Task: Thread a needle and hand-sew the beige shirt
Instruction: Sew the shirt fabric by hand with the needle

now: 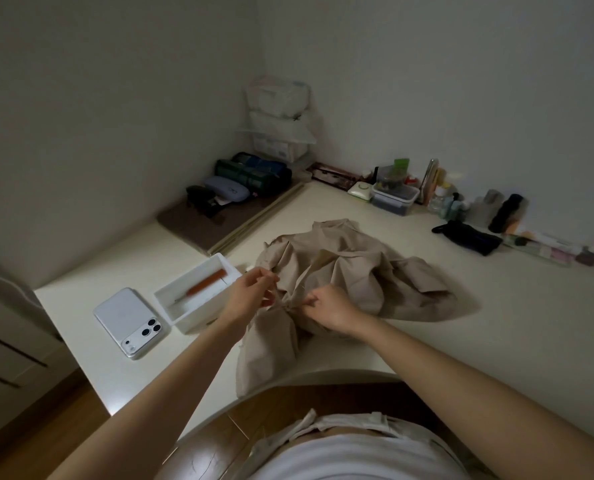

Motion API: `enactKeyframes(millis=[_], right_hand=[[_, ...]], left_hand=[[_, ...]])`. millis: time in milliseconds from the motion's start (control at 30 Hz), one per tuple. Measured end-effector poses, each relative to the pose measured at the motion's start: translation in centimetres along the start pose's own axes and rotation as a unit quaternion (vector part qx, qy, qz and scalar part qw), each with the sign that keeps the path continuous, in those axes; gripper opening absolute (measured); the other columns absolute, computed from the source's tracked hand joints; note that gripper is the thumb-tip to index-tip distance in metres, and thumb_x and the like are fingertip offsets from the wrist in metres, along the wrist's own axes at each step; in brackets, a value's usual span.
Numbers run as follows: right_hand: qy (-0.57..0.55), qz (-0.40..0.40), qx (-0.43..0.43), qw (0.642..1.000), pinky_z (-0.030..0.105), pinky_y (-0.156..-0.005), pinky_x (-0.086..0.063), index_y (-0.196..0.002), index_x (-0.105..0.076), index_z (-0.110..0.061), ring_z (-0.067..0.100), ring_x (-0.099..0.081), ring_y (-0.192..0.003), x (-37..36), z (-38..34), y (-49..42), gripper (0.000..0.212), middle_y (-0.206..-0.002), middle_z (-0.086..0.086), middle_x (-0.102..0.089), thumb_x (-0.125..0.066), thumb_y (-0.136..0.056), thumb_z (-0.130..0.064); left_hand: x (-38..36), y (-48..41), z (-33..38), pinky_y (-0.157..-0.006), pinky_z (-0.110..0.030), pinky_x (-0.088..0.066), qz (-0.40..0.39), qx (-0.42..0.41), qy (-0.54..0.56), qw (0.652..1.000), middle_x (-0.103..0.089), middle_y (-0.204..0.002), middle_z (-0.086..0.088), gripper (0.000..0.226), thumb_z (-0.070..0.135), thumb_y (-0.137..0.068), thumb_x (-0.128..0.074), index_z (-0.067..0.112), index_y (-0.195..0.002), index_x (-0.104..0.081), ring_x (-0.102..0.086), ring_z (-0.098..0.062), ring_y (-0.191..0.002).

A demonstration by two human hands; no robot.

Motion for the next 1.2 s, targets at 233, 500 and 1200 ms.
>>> enactKeyframes(millis=[233, 500, 1200], right_hand=[[-0.047, 0.031, -0.034, 0.998, 0.024, -0.079, -0.045, -0.096, -0.069, -0.004, 0.016, -0.062, -0.088, 1.9, 1.6, 0.0, 0.021, -0.096, 0.009, -0.07, -0.056, -0.094, -0.02], [-0.031, 0.076, -0.064, 0.995, 0.007, -0.047, -0.033, -0.095, -0.066, 0.008, 0.013, -0.05, -0.062, 4.5, 3.3, -0.1, 0.034, -0.08, 0.02, -0.065, -0.056, -0.094, -0.025], [-0.042, 0.022, -0.037, 0.998, 0.022, -0.069, -0.039, -0.103, -0.056, -0.014, 0.007, -0.054, -0.077, 4.2, 2.3, 1.9, 0.029, -0.084, -0.007, -0.056, -0.039, -0.1, -0.037]], left_hand=[[-2.5, 1.6, -2.3, -0.08, -0.025, -0.039, -0.076, 0.026, -0.161, 0.984, -0.057, -0.106, -0.005, 0.041, 0.047, -0.1, -0.03, 0.016, -0.121, -0.044, -0.054, -0.013, -0.092], [-3.7, 1.9, -2.9, -0.078, -0.02, -0.044, -0.124, 0.003, -0.254, 0.959, -0.043, -0.118, -0.001, 0.047, 0.032, -0.089, -0.063, 0.018, -0.124, -0.035, -0.049, -0.016, -0.106], [-1.1, 1.4, 1.7, -0.066, -0.01, -0.043, -0.068, -0.135, -0.349, 0.925, -0.057, -0.087, 0.007, 0.006, 0.017, -0.09, -0.061, 0.013, -0.094, -0.061, -0.054, -0.006, -0.079]])
Point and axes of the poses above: each hand's wrist, its own y-axis away from the middle knuckle, its own x-axis out of the back of the hand, z = x × y, the point moved 10 cm from there along -y, towards the middle knuckle
